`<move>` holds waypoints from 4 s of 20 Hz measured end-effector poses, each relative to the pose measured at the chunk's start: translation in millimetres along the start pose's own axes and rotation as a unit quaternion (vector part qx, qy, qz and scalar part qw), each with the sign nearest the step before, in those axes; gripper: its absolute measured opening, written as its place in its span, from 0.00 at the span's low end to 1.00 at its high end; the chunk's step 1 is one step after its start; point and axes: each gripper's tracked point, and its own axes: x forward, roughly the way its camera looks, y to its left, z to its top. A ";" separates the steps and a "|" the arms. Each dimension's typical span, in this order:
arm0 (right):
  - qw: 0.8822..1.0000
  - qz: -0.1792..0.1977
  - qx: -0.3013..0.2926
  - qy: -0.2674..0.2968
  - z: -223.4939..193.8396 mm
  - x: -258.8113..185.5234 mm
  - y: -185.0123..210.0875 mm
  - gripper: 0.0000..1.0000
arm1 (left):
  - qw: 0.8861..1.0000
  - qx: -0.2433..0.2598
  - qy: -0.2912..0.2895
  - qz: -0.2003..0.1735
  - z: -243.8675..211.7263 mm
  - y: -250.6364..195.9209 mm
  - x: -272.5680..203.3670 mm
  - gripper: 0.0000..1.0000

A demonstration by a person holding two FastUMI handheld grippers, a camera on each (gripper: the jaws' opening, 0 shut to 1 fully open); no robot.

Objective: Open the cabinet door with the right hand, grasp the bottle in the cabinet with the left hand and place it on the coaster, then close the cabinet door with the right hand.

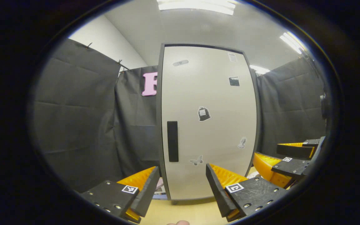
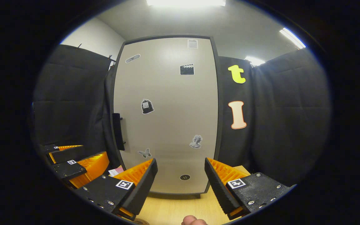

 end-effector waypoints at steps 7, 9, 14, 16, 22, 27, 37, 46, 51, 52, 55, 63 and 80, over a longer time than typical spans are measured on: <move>1.000 0.005 -0.013 -0.011 11.9 7.4 3.7 0.94 | 1.000 -0.011 0.003 -0.018 -4.4 -3.2 -4.4 0.81; 1.000 0.009 -0.019 -0.018 18.5 13.1 9.3 0.94 | 0.999 -0.023 0.004 -0.031 -16.3 3.0 -18.8 0.86; 0.999 0.031 -0.025 -0.026 27.9 34.7 36.2 0.94 | 0.997 -0.067 0.023 -0.016 -49.6 42.4 -42.2 0.86; 0.998 0.042 -0.031 -0.027 28.9 46.0 51.8 0.94 | 0.997 -0.069 0.025 -0.002 -58.9 60.1 -51.3 0.90; 0.995 0.082 -0.039 -0.032 32.7 76.1 111.9 0.94 | 0.999 -0.021 0.025 0.038 -66.7 107.7 -75.8 0.90; 0.993 0.116 -0.024 -0.017 23.0 105.0 162.0 0.95 | 0.998 -0.009 0.036 0.053 -77.0 140.5 -95.6 0.90; 0.992 0.123 -0.017 0.022 -9.3 152.8 211.5 0.88 | 0.998 0.035 0.045 0.037 -92.5 166.0 -98.8 0.91; 0.986 0.157 -0.038 0.030 -11.5 154.9 218.3 0.24 | 0.998 0.022 0.053 0.013 -108.5 166.9 -88.9 0.90; 0.982 0.183 -0.040 0.028 -12.8 146.8 216.8 0.21 | 0.999 0.024 0.040 0.008 -102.8 166.5 -80.7 0.86; 0.981 0.187 -0.040 0.028 -13.2 145.3 215.7 0.21 | 0.999 0.022 0.040 0.005 -102.7 164.5 -80.8 0.90; 0.978 0.203 -0.041 0.025 -12.8 136.1 214.4 0.20 | 0.998 0.024 0.052 -0.002 -108.2 154.0 -88.1 0.90; 0.970 0.239 -0.045 0.031 -15.9 127.5 204.1 0.21 | 0.998 0.029 0.046 -0.024 -100.4 124.3 -97.4 0.90; 0.943 0.329 -0.056 0.015 -17.5 96.5 175.5 0.20 | 0.998 0.044 0.048 0.022 -94.5 77.0 -98.2 0.90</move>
